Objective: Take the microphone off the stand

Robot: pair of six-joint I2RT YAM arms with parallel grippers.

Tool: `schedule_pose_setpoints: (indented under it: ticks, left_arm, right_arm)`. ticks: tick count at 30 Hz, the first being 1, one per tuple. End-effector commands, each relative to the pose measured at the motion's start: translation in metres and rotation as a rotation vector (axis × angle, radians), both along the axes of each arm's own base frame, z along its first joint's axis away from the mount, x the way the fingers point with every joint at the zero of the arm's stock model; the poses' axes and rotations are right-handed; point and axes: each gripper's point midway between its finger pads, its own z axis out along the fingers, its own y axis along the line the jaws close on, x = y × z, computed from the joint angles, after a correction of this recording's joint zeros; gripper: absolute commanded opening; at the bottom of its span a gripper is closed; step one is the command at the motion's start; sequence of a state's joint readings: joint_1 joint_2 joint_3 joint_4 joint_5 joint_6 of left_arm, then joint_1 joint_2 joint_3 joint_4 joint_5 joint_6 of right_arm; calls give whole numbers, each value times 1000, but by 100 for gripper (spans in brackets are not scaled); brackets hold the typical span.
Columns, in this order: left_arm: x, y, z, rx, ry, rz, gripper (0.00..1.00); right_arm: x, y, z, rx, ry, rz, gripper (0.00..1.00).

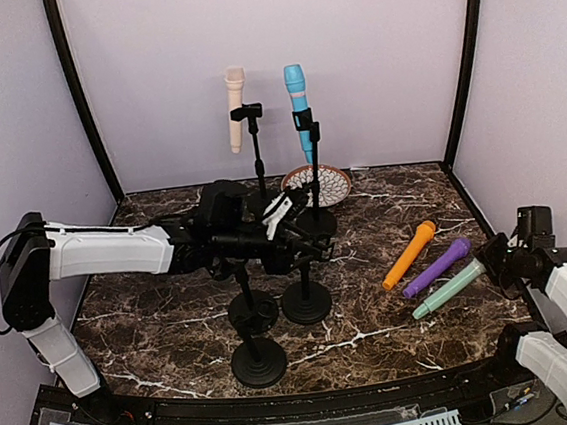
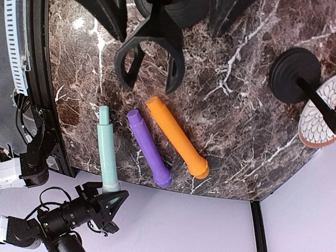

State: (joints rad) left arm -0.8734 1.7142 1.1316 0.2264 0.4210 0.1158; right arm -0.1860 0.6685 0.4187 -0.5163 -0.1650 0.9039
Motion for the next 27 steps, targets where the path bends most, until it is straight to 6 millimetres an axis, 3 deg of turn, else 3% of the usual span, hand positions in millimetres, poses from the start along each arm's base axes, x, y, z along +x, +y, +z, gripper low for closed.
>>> schedule_pose_setpoints:
  ticks: [1,6,11,17,20,23,27]
  left_arm:
    - [-4,1,65,-100,-66,-6,63]
    - [-6,12,98,-143,-117,28,75]
    - [-1,32,121,-177,-119,74,79]
    - [23,87,141,-249,-45,190,83]
    - [38,116,140,-263,-11,241,83]
    - [41,134,141,-262,-14,280,84]
    - [46,154,142,-242,-14,342,85]
  right_arm:
    - [-1,-11,-13,31,-23,-117,29]
    - [-4,-9,-35,86,1,-152,37]
    - [-7,-10,-47,91,23,-170,58]
    - [-11,-19,-42,49,30,-207,79]
    - [-13,-25,-36,22,26,-235,87]
    - [-13,-32,-21,-7,-2,-263,91]
    - [6,-30,24,-39,-161,-200,90]
